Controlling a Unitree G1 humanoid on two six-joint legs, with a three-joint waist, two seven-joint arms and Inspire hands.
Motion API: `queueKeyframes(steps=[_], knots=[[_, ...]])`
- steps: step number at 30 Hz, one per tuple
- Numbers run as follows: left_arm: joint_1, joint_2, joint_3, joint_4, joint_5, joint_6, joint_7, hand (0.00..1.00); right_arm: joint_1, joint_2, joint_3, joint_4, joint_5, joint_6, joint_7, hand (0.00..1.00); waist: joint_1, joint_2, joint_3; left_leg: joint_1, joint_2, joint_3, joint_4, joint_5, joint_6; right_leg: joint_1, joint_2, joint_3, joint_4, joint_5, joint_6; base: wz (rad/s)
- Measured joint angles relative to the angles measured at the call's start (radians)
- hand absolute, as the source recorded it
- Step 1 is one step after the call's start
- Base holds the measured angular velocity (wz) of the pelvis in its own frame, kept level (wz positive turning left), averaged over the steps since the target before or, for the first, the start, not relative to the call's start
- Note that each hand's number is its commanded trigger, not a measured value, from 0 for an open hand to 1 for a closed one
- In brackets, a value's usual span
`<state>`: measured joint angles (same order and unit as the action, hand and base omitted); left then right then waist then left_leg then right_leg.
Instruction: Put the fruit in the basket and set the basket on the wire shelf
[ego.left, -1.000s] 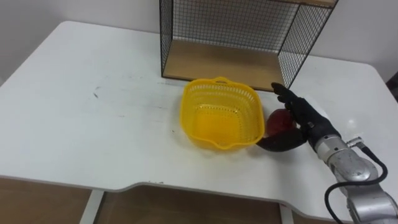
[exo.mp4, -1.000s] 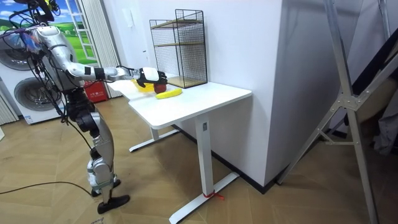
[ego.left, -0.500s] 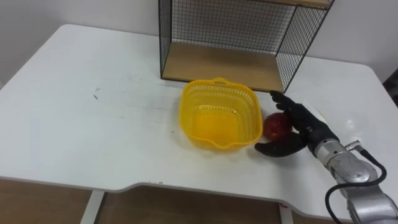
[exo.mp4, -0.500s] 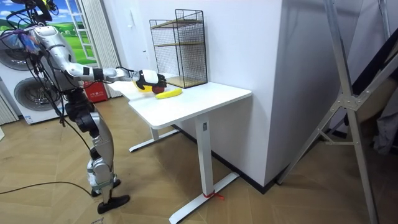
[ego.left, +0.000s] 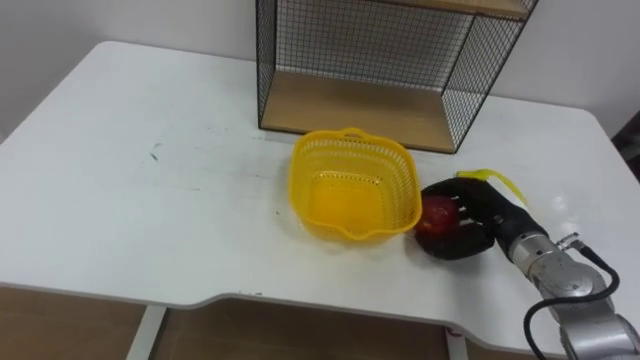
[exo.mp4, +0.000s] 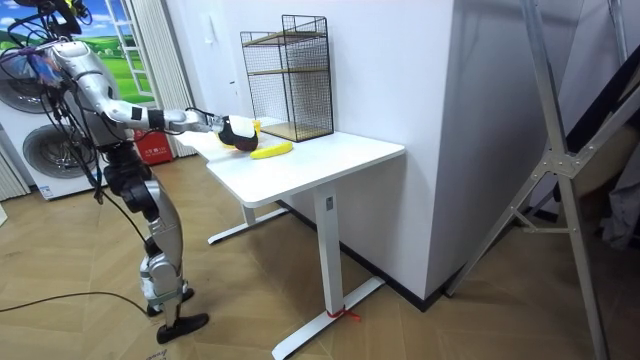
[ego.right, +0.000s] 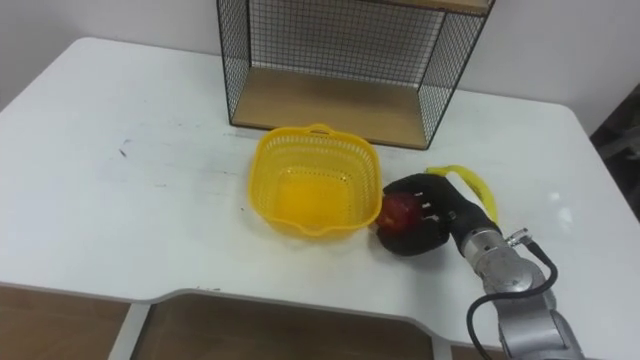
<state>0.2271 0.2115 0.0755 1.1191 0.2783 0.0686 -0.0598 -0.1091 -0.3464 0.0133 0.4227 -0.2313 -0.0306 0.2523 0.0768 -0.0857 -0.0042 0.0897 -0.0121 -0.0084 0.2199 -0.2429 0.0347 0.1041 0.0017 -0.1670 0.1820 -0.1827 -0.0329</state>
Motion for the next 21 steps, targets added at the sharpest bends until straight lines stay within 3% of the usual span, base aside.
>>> queueKeyframes(steps=[9, 15, 21], knots=[[-0.004, 0.003, -0.001, 0.0, -0.001, 0.014, 0.004, 0.0, 0.003, 0.0, 0.003, -0.001, -0.016, -0.002, -0.021, 1.0, 0.0, -0.019, 0.0023, -0.008, 0.0, -0.003, 0.001, 0.0, 0.0, -0.002, 0.004, 0.002, -0.012, 0.001, 0.001, 0.0], [-0.005, 0.003, -0.001, 0.0, -0.001, 0.014, 0.01, 0.0, 0.006, 0.0, 0.002, 0.001, 0.01, -0.003, -0.043, 1.0, -0.002, -0.014, 0.0033, -0.009, 0.001, -0.003, 0.001, 0.0, 0.0, -0.001, 0.002, 0.0, -0.012, 0.001, 0.001, 0.0], [0.005, 0.003, -0.001, 0.0, -0.001, 0.014, 0.014, 0.0, 0.013, 0.0, -0.002, 0.001, 0.091, -0.003, -0.067, 1.0, -0.014, 0.007, 0.0077, -0.008, 0.0, -0.006, 0.001, 0.0, 0.0, 0.001, 0.001, -0.004, -0.012, 0.002, 0.002, 0.01]])
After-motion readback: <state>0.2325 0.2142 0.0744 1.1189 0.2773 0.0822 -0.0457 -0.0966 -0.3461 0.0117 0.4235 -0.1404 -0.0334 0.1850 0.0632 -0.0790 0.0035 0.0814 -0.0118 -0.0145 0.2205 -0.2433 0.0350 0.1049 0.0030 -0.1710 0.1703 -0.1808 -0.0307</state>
